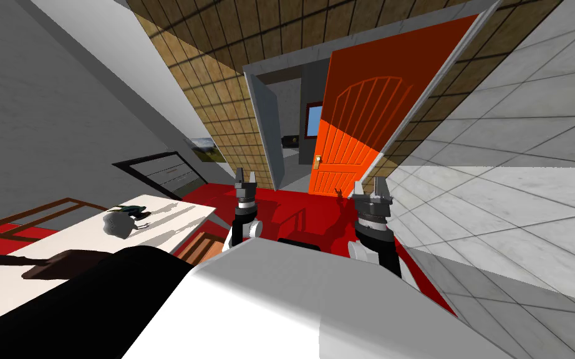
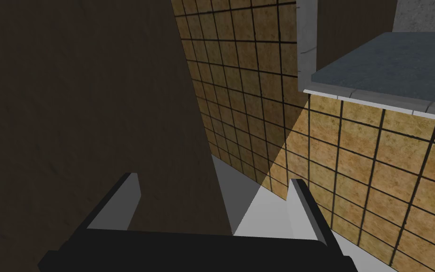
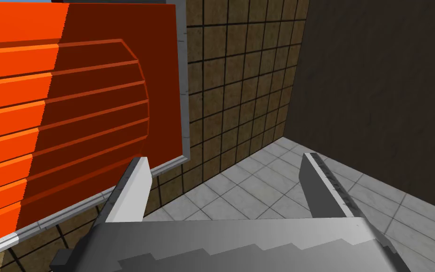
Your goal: Push the door open
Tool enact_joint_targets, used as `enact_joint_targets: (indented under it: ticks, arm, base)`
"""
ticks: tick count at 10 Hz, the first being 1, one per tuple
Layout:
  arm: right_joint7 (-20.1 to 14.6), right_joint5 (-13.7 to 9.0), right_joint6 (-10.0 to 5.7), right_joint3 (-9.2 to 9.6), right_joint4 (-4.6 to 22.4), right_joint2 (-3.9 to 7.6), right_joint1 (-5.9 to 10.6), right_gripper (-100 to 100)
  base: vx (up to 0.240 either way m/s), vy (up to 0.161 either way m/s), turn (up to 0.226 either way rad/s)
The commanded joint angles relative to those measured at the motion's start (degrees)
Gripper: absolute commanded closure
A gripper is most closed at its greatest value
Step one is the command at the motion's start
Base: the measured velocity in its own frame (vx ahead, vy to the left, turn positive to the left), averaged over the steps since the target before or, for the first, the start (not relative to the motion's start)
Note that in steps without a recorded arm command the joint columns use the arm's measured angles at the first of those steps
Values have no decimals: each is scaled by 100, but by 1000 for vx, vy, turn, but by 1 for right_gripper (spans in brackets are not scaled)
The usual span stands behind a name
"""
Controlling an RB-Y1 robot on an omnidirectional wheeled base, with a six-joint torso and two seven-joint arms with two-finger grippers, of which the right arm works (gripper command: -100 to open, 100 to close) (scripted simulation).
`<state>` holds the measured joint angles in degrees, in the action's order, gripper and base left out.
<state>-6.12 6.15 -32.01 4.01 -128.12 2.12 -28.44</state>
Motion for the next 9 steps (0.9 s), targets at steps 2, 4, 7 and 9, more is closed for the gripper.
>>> enact_joint_targets:
  ticks: [2,4,7,9]
  arm:
    - [56,347,188,-21,225,102,78,-100]
    - [90,563,304,-33,365,165,126,-100]
    - [161,1003,542,-59,650,291,225,-100]
    - [215,1338,723,-79,868,386,300,-100]
  base:
    - [49,5,79]
    - [78,5,58]
    - [68,0,71]
    - [71,3,86]
